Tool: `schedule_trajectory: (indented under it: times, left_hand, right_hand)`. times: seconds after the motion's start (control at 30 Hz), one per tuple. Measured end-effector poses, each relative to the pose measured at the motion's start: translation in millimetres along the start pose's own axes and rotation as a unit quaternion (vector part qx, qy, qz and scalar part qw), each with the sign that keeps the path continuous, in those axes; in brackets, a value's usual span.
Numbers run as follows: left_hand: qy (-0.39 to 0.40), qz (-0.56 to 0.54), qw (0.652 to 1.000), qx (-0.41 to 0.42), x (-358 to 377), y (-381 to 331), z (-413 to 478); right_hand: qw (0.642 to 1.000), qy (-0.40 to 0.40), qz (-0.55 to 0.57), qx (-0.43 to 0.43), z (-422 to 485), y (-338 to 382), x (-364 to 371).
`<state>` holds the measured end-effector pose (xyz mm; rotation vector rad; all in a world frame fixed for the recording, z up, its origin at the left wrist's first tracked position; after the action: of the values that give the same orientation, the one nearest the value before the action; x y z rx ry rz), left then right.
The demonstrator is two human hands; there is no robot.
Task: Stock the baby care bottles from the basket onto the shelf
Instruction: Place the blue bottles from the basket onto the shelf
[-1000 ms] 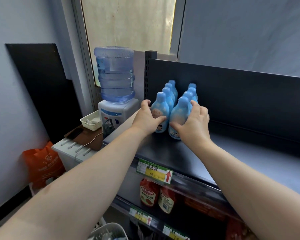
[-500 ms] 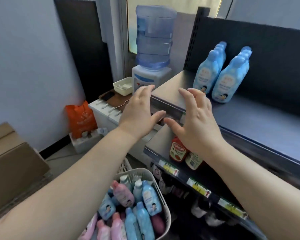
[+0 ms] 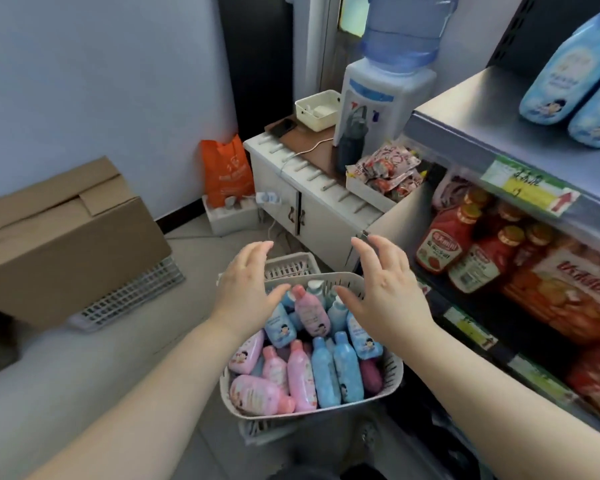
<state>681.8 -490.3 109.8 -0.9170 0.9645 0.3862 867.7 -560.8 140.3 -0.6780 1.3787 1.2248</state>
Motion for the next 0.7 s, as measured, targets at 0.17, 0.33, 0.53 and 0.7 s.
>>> schedule_trajectory:
  times: [0.17,0.33,0.53,0.7]
  left_hand:
    - [0.044,-0.031,0.996,-0.070,34,38,-41]
    - [0.079,-0.044,0.989,-0.118,66,64,-62]
    - [0.132,-0.051,0.978,-0.153,110,80,-65]
    - [0.156,-0.076,0.962,-0.212,143,91,-57]
  right_hand:
    - [0.999,0.032,-0.006,-0.004,-21,3,47]
    - [0.996,0.086,-0.023,0.016,-34,-10,91]
    - [0.986,0.150,-0.042,0.066,-36,-37,125]
    - [0.977,0.178,-0.063,0.104,-31,-67,151]
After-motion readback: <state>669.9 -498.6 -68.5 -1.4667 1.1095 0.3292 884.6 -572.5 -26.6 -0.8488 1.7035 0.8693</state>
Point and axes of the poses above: each hand's wrist, its own z-axis towards the middle knuckle, its own x-axis out of the palm, y = z × x, the point moved 6 cm from there along z, towards the middle knuckle, and after that the axes turned 15 degrees about x, right-handed, at the moved point
